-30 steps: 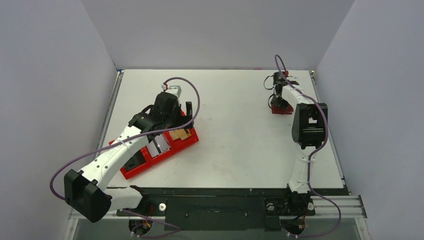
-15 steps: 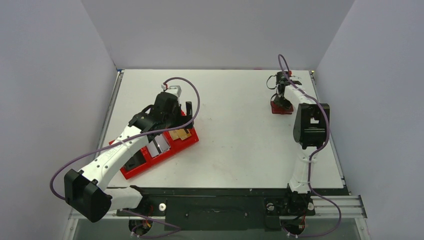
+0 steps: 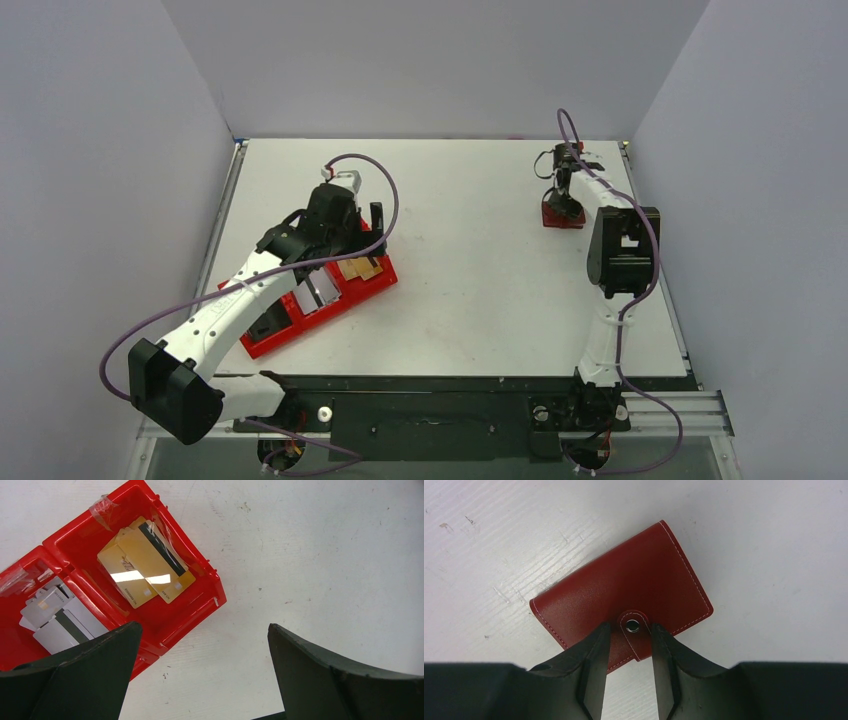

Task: Take the credit cards out of the card holder
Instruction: Move the card holder to the center of the board.

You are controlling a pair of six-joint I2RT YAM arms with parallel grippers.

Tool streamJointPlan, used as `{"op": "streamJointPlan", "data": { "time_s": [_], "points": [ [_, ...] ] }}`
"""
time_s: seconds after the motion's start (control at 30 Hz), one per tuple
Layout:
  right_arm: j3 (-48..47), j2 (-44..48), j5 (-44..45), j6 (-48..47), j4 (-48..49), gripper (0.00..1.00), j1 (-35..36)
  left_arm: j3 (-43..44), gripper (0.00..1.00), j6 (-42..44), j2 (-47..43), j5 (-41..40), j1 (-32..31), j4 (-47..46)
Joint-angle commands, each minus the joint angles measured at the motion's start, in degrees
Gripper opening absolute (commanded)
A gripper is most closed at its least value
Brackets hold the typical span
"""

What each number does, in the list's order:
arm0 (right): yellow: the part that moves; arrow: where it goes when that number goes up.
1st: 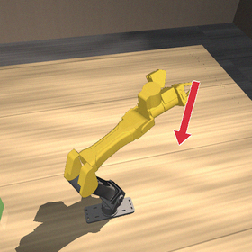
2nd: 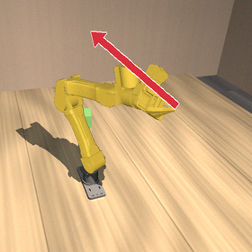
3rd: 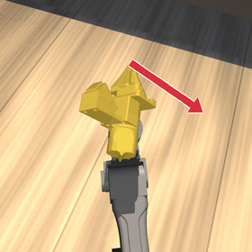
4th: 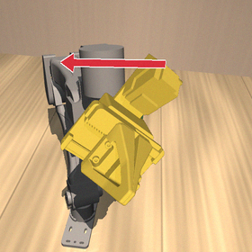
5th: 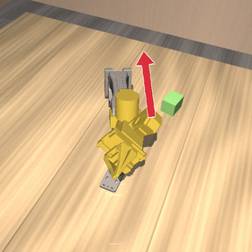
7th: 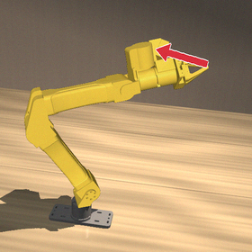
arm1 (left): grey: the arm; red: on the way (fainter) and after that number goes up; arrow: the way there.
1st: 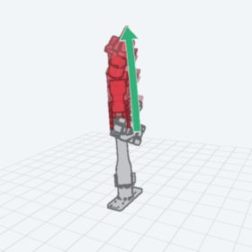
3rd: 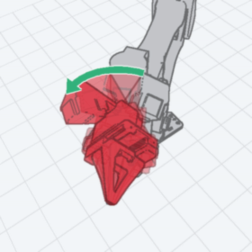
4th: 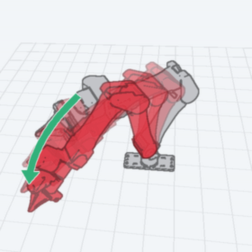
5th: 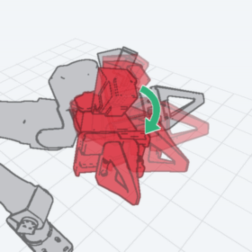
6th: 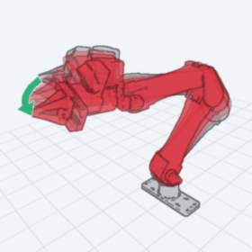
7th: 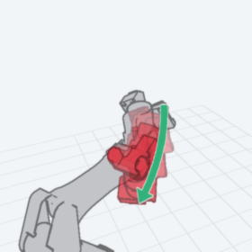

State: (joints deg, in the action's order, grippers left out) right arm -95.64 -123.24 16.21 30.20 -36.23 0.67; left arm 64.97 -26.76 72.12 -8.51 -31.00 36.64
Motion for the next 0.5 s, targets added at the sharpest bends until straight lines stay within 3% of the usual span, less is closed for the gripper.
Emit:
{"op": "streamJointPlan", "data": {
  "time_s": [0.0,0.17,0.33,0.47],
  "points": [
    [2.0,1.8,-2.1,0.5,2.2,0.28,-0.5,0.0,0.98,-0.3,0.0,0.6,0.3,-1.3],
    [5.0,2.7,-3.7,1.5,3.8,0.18,-2.0,-0.2,0.98,-0.3,-0.1,0.7,0.3,-1.3],
    [7.0,3.2,-4.4,1.8,4.5,0.0,-2.1,-0.3,0.98,-0.8,0.2,1.1,0.3,-1.5],
    [8.7,4.3,-5.4,1.9,5.3,0.0,-1.7,-0.4,0.98,-1.2,0.3,1.4,0.3,-1.6]
  ]
}}
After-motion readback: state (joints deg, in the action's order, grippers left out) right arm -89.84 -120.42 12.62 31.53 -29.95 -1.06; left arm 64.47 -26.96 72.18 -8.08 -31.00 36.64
